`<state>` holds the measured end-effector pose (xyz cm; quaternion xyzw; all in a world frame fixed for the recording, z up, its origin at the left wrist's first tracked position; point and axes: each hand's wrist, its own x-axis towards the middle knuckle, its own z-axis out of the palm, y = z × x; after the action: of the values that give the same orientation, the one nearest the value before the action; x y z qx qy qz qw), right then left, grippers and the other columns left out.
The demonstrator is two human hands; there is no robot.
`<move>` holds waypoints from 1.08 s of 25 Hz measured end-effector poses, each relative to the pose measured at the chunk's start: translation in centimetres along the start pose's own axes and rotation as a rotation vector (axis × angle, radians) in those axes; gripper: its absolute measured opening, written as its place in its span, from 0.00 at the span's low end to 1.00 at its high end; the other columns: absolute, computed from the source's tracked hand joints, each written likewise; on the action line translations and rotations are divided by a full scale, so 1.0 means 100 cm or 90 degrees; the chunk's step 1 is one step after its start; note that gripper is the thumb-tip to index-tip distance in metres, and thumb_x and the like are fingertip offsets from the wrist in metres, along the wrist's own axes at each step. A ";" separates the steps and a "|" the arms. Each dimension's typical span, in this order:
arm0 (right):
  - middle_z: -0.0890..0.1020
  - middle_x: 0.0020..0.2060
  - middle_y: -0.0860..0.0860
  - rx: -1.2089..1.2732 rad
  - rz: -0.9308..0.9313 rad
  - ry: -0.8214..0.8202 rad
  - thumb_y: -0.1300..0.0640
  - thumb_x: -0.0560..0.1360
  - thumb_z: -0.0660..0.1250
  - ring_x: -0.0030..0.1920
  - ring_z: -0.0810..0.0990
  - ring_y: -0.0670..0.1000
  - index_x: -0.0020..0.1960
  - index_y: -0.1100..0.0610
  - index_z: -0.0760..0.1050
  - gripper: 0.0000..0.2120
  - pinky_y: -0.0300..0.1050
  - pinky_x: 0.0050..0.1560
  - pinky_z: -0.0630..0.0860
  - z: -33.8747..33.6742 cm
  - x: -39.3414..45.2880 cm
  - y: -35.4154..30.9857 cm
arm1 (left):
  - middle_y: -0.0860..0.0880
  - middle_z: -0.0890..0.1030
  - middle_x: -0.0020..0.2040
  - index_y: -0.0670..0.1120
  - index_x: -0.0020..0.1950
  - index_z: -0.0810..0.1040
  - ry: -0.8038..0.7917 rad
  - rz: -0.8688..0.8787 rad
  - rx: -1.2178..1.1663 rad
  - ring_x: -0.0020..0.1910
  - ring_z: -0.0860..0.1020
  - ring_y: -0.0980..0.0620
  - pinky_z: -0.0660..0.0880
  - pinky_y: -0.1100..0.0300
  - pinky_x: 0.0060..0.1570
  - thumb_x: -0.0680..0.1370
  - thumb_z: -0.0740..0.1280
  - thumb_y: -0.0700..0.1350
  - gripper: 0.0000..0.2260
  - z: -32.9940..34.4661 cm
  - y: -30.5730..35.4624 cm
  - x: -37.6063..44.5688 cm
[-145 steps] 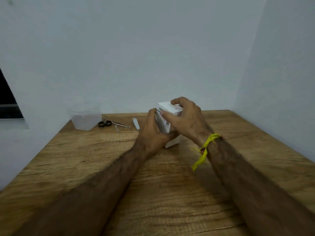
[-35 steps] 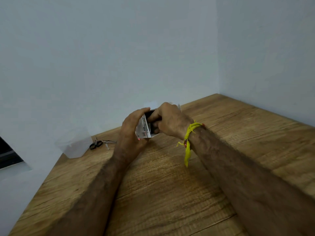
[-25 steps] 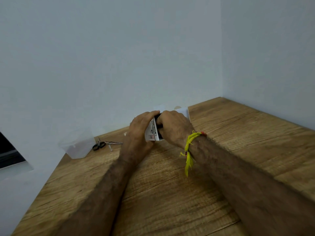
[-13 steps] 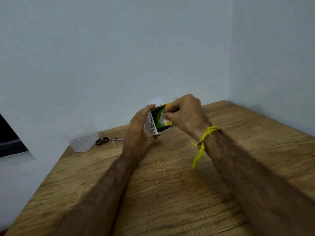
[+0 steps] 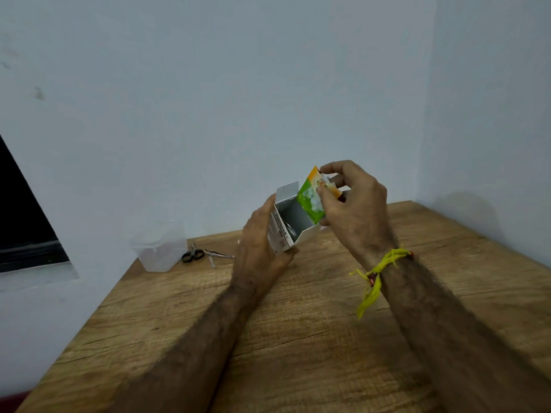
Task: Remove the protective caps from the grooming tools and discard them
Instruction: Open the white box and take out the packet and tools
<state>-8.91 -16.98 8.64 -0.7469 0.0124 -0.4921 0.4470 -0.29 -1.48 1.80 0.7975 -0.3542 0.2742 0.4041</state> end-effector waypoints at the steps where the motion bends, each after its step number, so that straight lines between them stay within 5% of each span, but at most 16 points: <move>1: 0.78 0.43 0.48 0.038 0.029 0.017 0.62 0.77 0.69 0.38 0.85 0.54 0.56 0.53 0.78 0.09 0.48 0.28 0.82 0.000 0.000 -0.001 | 0.52 0.70 0.71 0.58 0.79 0.56 -0.010 0.003 0.020 0.67 0.66 0.62 0.72 0.52 0.65 0.67 0.79 0.48 0.47 0.000 0.001 0.001; 6: 0.75 0.46 0.51 0.205 0.105 0.206 0.66 0.78 0.68 0.41 0.85 0.48 0.56 0.51 0.80 0.12 0.45 0.35 0.84 -0.004 0.012 0.005 | 0.57 0.71 0.66 0.67 0.75 0.58 -0.048 -0.063 -0.043 0.65 0.68 0.57 0.74 0.41 0.61 0.64 0.77 0.54 0.44 -0.002 0.002 0.006; 10: 0.80 0.53 0.53 0.250 0.078 0.311 0.69 0.78 0.66 0.53 0.85 0.52 0.57 0.60 0.84 0.13 0.44 0.43 0.84 -0.009 0.021 0.019 | 0.57 0.72 0.67 0.65 0.72 0.62 -0.066 -0.056 -0.141 0.67 0.71 0.55 0.76 0.43 0.61 0.65 0.78 0.53 0.40 0.003 0.012 0.003; 13: 0.82 0.52 0.55 0.263 0.114 0.323 0.70 0.77 0.67 0.51 0.86 0.53 0.54 0.64 0.84 0.09 0.41 0.44 0.84 -0.007 0.025 0.028 | 0.57 0.73 0.69 0.62 0.72 0.64 -0.046 -0.029 -0.112 0.67 0.72 0.54 0.76 0.42 0.61 0.68 0.74 0.59 0.35 0.007 0.019 0.005; 18: 0.82 0.48 0.54 0.365 0.242 0.266 0.70 0.77 0.67 0.48 0.86 0.53 0.51 0.65 0.82 0.07 0.41 0.44 0.83 -0.007 0.029 0.043 | 0.55 0.76 0.65 0.57 0.69 0.68 -0.064 -0.059 -0.116 0.62 0.75 0.57 0.79 0.47 0.58 0.70 0.72 0.60 0.29 0.007 0.022 0.008; 22: 0.83 0.50 0.56 0.265 0.309 0.212 0.69 0.76 0.68 0.49 0.86 0.55 0.51 0.64 0.83 0.07 0.42 0.42 0.84 -0.005 0.026 0.060 | 0.55 0.78 0.61 0.59 0.63 0.72 -0.079 -0.153 -0.245 0.60 0.77 0.54 0.82 0.44 0.51 0.71 0.68 0.64 0.22 0.014 0.030 0.008; 24: 0.84 0.44 0.49 0.151 0.279 0.158 0.62 0.77 0.70 0.45 0.86 0.49 0.50 0.60 0.85 0.05 0.47 0.46 0.85 -0.006 0.023 0.062 | 0.52 0.80 0.58 0.57 0.60 0.74 -0.079 -0.197 -0.284 0.58 0.80 0.49 0.83 0.41 0.45 0.73 0.67 0.62 0.18 0.017 0.036 0.010; 27: 0.85 0.38 0.46 0.044 0.234 0.001 0.45 0.77 0.69 0.44 0.84 0.47 0.43 0.54 0.85 0.14 0.50 0.51 0.82 -0.007 0.017 0.055 | 0.53 0.79 0.50 0.50 0.58 0.76 -0.043 -0.268 -0.330 0.53 0.81 0.47 0.83 0.49 0.38 0.79 0.67 0.47 0.08 0.018 0.050 0.018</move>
<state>-6.20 -21.52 6.18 -0.7160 0.1321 -0.4031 0.5544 -2.88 -5.68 4.37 0.7323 -0.2531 0.0591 0.6295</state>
